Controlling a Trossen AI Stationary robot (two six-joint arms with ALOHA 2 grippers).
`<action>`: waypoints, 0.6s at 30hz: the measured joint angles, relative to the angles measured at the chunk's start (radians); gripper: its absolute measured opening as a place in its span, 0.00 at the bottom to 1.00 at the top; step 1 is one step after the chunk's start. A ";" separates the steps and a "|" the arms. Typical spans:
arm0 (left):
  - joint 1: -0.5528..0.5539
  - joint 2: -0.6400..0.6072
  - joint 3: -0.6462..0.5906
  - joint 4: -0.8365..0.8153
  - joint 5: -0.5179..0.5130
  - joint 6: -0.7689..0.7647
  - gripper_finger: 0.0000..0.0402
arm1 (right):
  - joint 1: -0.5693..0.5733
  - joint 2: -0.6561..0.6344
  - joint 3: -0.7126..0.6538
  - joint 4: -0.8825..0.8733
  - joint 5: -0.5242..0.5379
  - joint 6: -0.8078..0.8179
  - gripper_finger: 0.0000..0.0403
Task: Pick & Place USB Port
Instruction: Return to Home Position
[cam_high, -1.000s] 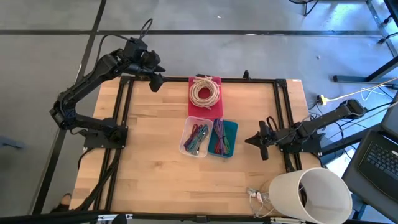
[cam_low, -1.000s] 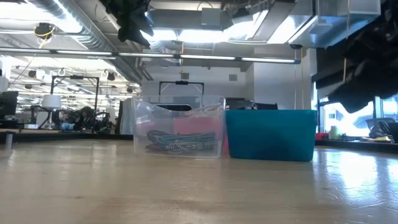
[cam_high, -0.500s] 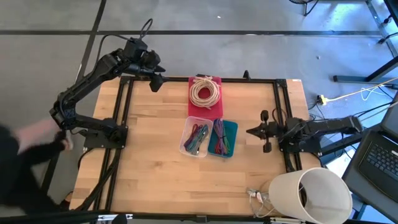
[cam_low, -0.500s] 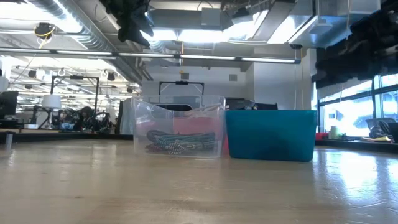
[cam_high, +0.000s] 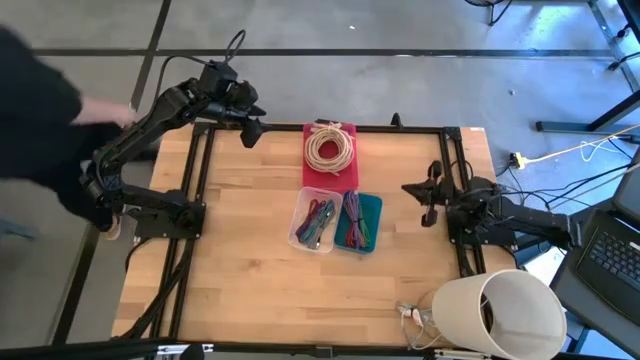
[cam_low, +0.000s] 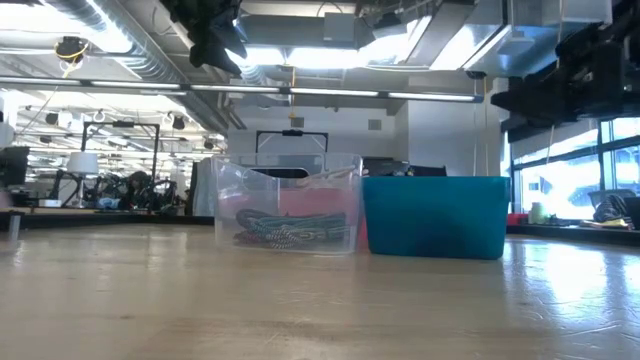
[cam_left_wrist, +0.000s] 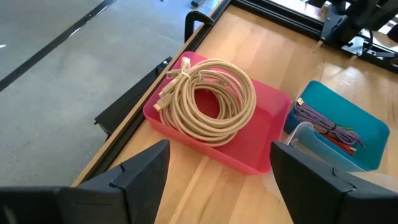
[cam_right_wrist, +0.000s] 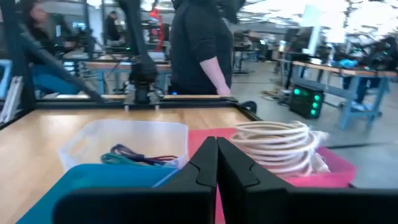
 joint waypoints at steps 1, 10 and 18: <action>0.000 0.000 0.000 0.000 0.000 0.000 0.67 | -0.009 0.001 0.000 0.000 0.000 0.016 0.02; 0.000 0.000 0.000 0.000 0.000 0.000 0.67 | -0.021 0.006 0.000 0.000 0.001 -0.005 0.10; 0.000 0.000 0.000 0.000 0.000 0.000 0.67 | -0.021 0.006 0.000 0.000 0.003 -0.006 0.10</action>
